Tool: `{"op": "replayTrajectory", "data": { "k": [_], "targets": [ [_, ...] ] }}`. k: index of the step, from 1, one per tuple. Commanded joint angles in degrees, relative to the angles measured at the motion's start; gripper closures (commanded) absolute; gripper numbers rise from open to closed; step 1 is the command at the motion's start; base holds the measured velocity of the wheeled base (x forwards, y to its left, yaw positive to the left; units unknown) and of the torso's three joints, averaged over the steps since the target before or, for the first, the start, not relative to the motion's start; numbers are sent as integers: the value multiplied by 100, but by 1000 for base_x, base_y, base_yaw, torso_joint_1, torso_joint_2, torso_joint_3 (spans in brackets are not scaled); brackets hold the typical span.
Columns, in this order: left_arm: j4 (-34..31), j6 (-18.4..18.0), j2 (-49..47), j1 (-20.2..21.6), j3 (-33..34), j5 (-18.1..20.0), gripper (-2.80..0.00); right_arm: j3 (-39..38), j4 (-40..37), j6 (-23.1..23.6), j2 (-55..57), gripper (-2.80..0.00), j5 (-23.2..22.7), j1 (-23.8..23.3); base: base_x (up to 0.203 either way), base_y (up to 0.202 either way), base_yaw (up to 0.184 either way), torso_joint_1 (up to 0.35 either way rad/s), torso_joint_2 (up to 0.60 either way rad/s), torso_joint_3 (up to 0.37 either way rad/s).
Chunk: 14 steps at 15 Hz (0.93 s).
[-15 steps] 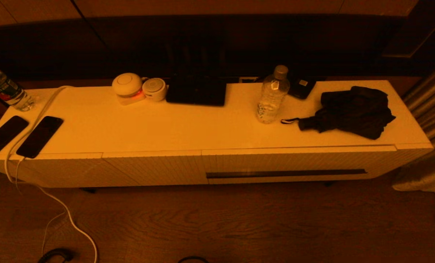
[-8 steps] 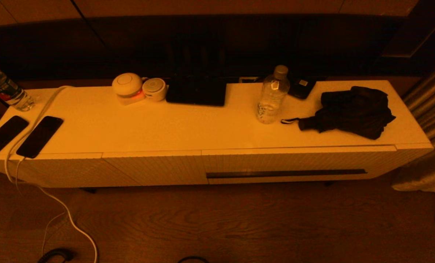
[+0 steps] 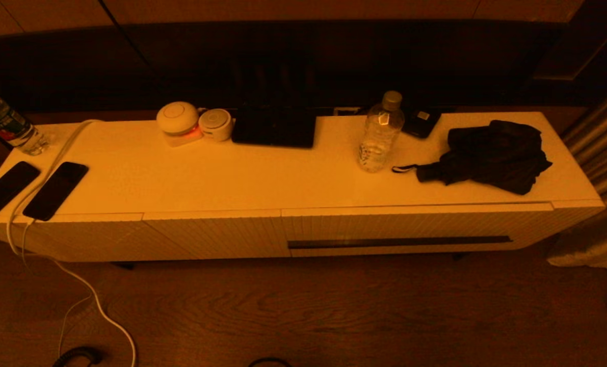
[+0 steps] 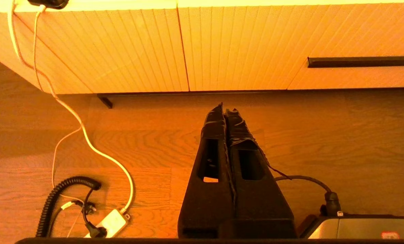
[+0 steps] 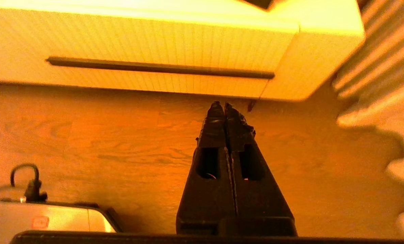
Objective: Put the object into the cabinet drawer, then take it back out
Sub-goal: Open the drawer
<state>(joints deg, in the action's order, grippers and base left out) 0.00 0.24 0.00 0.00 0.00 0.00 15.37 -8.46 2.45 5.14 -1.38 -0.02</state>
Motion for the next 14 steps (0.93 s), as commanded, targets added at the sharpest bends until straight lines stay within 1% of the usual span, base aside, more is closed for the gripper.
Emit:
{"op": "replayTrajectory", "data": {
  "k": [1, 3, 4, 5, 7, 9, 11, 12, 13, 14],
  "targets": [
    [0, 3, 0, 0, 0, 0, 0, 523, -19, 176, 791, 0, -71, -15, 0, 0, 0, 0, 0, 0],
    [0, 3, 0, 0, 0, 0, 0, 1083, -48, 596, 1503, 0, -231, -22, 0, 0, 0, 0, 0, 0],
    [0, 3, 0, 0, 0, 0, 0, 1381, -64, 1004, 2041, 0, -324, -20, 0, 0, 0, 0, 0, 0],
    [0, 3, 0, 0, 0, 0, 0, 1581, -78, 1578, 2485, 0, -399, -16, 0, 0, 0, 0, 0, 0],
    [0, 3, 0, 0, 0, 0, 0, 1786, -104, 3331, 3209, 0, -515, -5, 0, 0, 0, 0, 0, 0],
    [0, 3, 0, 0, 0, 0, 0, 1756, -134, 4712, 3689, 0, -547, 4, 0, 0, 0, 0, 0, 0],
    [0, 3, 0, 0, 0, 0, 0, 1671, -142, 5774, 4109, 0, -546, 19, 0, 0, 0, 0, 0, 0],
    [0, 3, 0, 0, 0, 0, 0, 1633, -145, 6451, 4346, 0, -538, 41, 0, 0, 0, 0, 0, 0],
    [0, 3, 0, 0, 0, 0, 0, 1607, -146, 6948, 4562, 0, -532, 102, 0, 0, 0, 0, 0, 0],
    [0, 3, 0, 0, 0, 0, 0, 1580, -147, 7230, 4729, 0, -515, 255, 0, 0, 0, 0, 0, 0]
  ]
}}
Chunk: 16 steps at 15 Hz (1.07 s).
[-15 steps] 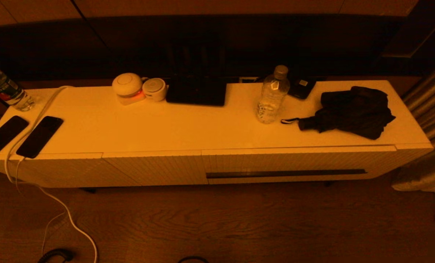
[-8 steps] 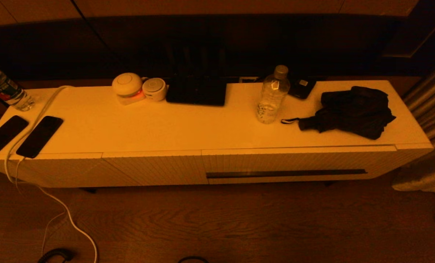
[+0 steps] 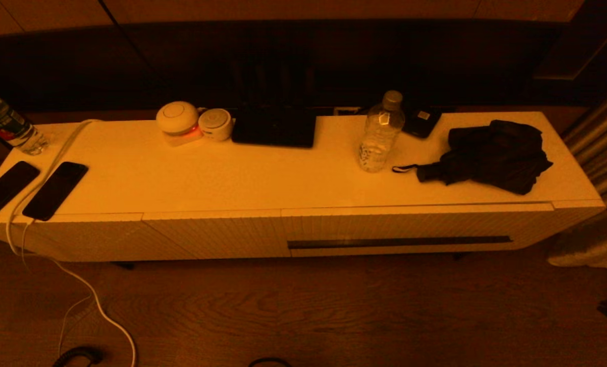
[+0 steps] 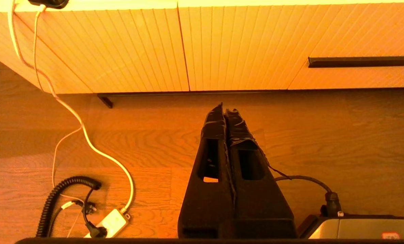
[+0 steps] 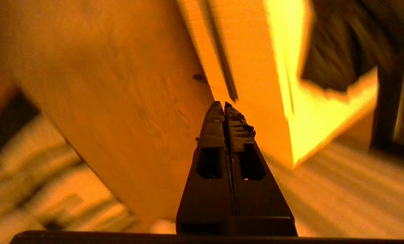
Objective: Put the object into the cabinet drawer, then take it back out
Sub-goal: Open the drawer
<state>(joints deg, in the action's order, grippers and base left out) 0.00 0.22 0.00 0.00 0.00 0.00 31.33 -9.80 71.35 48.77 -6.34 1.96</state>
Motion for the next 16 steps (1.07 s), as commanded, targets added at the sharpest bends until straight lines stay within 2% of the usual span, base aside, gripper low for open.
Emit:
{"op": "replayTrajectory", "data": {
  "k": [1, 4, 7, 12, 16],
  "targets": [
    [0, 4, 0, 0, 0, 0, 0, -64, 5, 434, 545, 0, 47, 250, 0, 0, 0, 0, 0, 0],
    [0, 4, 0, 0, 0, 0, 0, -80, 30, 454, 1357, 0, 538, 1109, 0, 0, 0, 0, 0, 0],
    [0, 4, 0, 0, 0, 0, 0, -56, 259, 432, 2293, 0, 753, 1520, 0, 0, 0, 0, 0, 0],
    [0, 4, 0, 0, 0, 0, 0, -209, 2203, 395, 3796, 0, 807, 1746, 0, 0, 0, 0, 0, 0],
    [0, 4, 0, 0, 0, 0, 0, -752, 4070, 298, 4835, 0, 805, 1753, 0, 0, 0, 0, 0, 0]
  ]
}}
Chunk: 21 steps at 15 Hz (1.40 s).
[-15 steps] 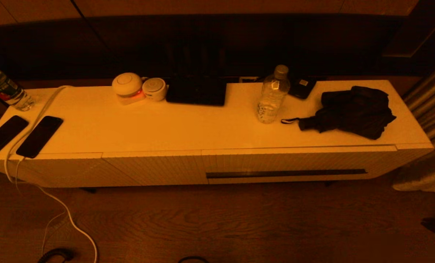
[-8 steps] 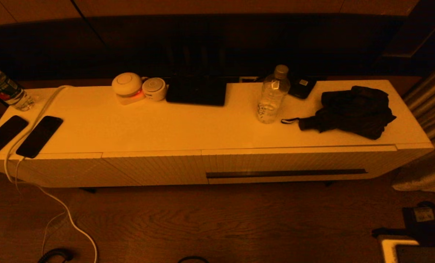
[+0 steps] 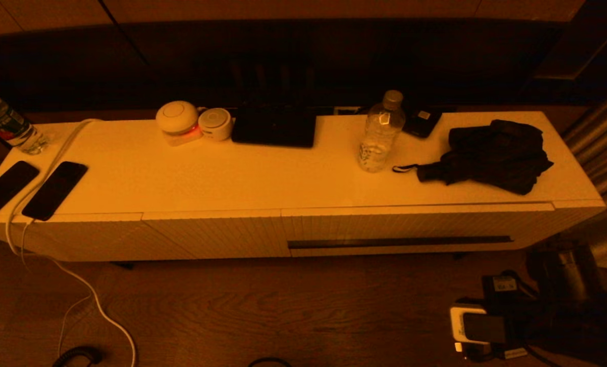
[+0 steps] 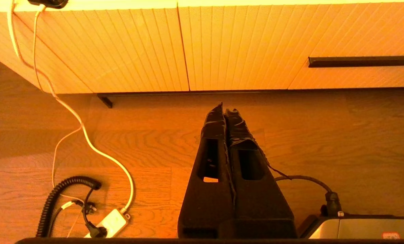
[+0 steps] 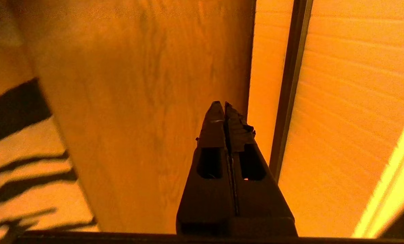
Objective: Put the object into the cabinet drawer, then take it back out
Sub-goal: Open the drawer
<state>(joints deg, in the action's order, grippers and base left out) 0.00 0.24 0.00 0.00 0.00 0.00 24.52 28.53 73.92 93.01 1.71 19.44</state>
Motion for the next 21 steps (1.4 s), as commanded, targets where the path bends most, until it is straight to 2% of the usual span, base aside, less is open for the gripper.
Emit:
{"op": "replayTrajectory", "data": {
  "k": [1, 10, 17, 19, 20, 21],
  "targets": [
    [0, 2, 0, 0, 0, 0, 0, -150, 558, 35, 604, 0, 3, 1, 0, 0, 0, 0, 0, 0],
    [0, 2, 0, 0, 0, 0, 0, -263, 2436, 26, 1947, 0, 105, -66, 0, 0, 0, 0, 0, 0],
    [0, 2, 0, 0, 0, 0, 0, -197, 3239, 26, 2388, 0, 145, -140, 0, 0, 0, 0, 0, 0],
    [0, 2, 0, 0, 0, 0, 0, -141, 3249, 26, 2400, 0, 144, -186, 0, 0, 0, 0, 0, 0],
    [0, 2, 0, 0, 0, 0, 0, -117, 3255, 34, 2424, -280, 154, -195, 0, 0, 0, 0, 0, 0],
    [0, 2, 0, 0, 0, 0, 0, -114, 3255, 34, 2440, -280, 154, -221, 0, 0, 0, 0, 0, 0]
  ]
}}
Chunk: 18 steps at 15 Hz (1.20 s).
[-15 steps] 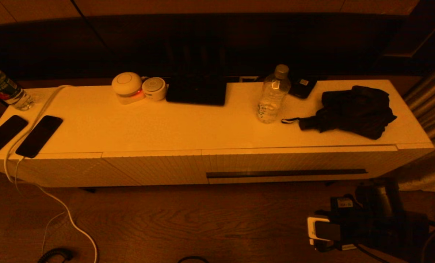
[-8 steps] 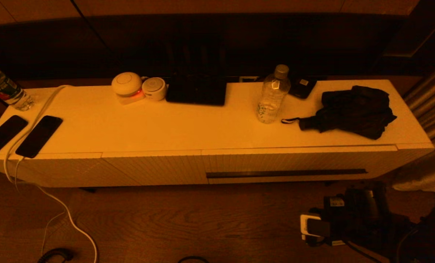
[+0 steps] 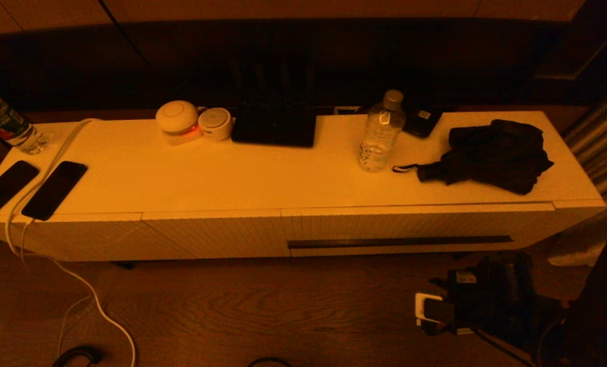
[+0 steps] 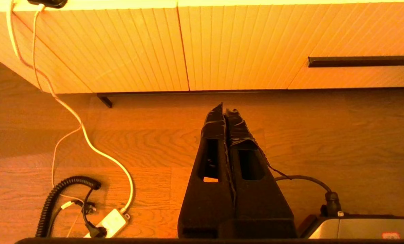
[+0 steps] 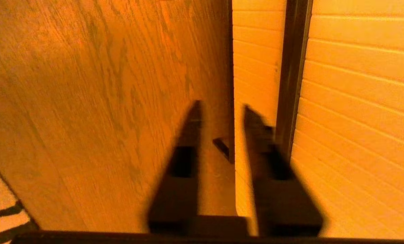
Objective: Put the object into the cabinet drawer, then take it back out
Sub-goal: Open the drawer
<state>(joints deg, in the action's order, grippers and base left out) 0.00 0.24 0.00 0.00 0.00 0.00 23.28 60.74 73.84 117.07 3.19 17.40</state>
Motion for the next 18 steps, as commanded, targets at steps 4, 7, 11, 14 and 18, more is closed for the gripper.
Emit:
{"op": "replayTrajectory", "data": {
  "k": [4, 7, 11, 14, 18],
  "targets": [
    [0, 2, 0, 0, 0, 0, 0, 18, -17, 43, 26, -280, -12, -53, 0, 0, 0, 0, 0, 0],
    [0, 2, 0, 0, 0, 0, 0, 154, -202, 78, 111, -280, -10, -145, 0, 0, 0, 0, 0, 0],
    [0, 2, 0, 0, 0, 0, 0, 656, -1554, 60, -32, -280, -38, -209, 0, 0, 0, 0, 0, 0],
    [0, 2, 0, 0, 0, 0, 0, 1060, -2147, 35, -86, -280, -75, -223, 0, 0, 0, 0, 0, 0],
    [0, 2, 0, 0, 0, 0, 0, 1251, -2367, 26, -42, -280, -108, -238, 0, 0, 0, 0, 0, 0]
  ]
}}
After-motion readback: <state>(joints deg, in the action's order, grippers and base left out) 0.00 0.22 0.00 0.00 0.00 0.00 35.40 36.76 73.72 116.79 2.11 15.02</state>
